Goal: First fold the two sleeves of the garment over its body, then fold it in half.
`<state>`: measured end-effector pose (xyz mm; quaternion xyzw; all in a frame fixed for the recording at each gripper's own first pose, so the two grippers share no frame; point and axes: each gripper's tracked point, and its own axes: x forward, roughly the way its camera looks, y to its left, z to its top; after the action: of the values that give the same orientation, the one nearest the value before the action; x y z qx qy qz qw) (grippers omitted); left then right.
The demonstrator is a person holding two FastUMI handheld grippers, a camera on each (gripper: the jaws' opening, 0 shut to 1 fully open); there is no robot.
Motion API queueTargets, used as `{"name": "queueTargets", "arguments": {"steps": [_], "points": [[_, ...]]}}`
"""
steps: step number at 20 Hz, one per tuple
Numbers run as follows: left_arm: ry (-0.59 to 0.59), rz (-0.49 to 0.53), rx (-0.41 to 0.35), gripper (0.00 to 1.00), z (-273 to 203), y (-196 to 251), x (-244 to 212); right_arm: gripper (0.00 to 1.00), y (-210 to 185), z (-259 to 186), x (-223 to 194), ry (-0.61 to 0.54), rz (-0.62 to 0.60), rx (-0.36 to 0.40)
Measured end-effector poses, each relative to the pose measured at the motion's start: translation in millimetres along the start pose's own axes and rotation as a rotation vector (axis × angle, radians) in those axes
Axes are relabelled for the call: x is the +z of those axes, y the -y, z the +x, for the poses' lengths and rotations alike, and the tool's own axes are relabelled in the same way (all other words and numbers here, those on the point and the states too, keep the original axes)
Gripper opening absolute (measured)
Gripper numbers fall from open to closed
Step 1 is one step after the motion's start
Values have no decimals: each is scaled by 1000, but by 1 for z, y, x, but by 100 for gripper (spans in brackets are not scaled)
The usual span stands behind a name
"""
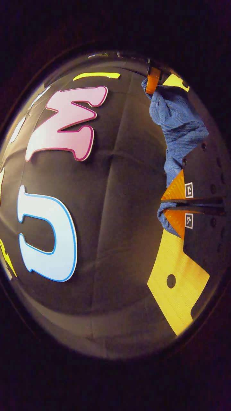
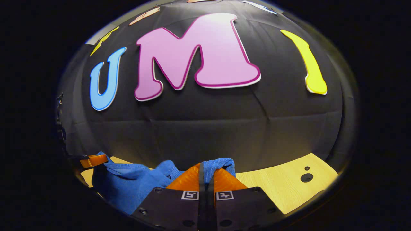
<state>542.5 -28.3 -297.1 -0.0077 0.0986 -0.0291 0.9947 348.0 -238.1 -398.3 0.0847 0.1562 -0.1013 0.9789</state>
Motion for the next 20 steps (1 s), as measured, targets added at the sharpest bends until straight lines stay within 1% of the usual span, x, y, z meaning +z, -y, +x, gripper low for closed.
{"name": "queueTargets", "arguments": {"steps": [3,4,5,6,7,8,9,10,11,12,14,16,17,19,20], "points": [[9,-87,21,0,34,-11,-4,4,11,25,-26,-28,-17,-37],[7,-106,15,0,44,-13,-9,8,13,28,-32,-39,-24,-50],[-4,-112,17,7,51,-16,-15,18,19,31,-41,-53,-32,-66],[-12,-104,27,20,51,-16,-19,37,21,31,-46,-69,-36,-74],[-25,-83,52,32,49,-18,-24,56,20,28,-51,-89,-32,-73],[-57,-51,71,50,44,-19,-29,76,18,24,-53,-99,-40,-64],[-100,-32,70,69,37,-14,-36,77,17,20,-50,-92,-55,-63],[-108,-12,67,87,29,-7,-39,97,16,13,-44,-74,-74,-67],[-98,5,62,86,20,-1,-36,100,14,5,-39,-59,-92,-68],[-80,20,54,85,8,4,-33,98,10,-6,-34,-43,-101,-64],[-45,33,35,85,-25,14,-27,99,2,-34,-26,-14,-98,-61],[-24,44,1,85,-63,24,-21,98,-5,-67,-21,9,-86,-60],[-22,65,-27,85,-84,29,-19,98,-6,-85,-20,16,-89,-62],[-13,140,-87,85,-133,36,-14,98,-6,-123,-17,32,-104,-84],[4,182,-101,85,-156,37,-8,98,-7,-143,-14,38,-105,-99]]}}
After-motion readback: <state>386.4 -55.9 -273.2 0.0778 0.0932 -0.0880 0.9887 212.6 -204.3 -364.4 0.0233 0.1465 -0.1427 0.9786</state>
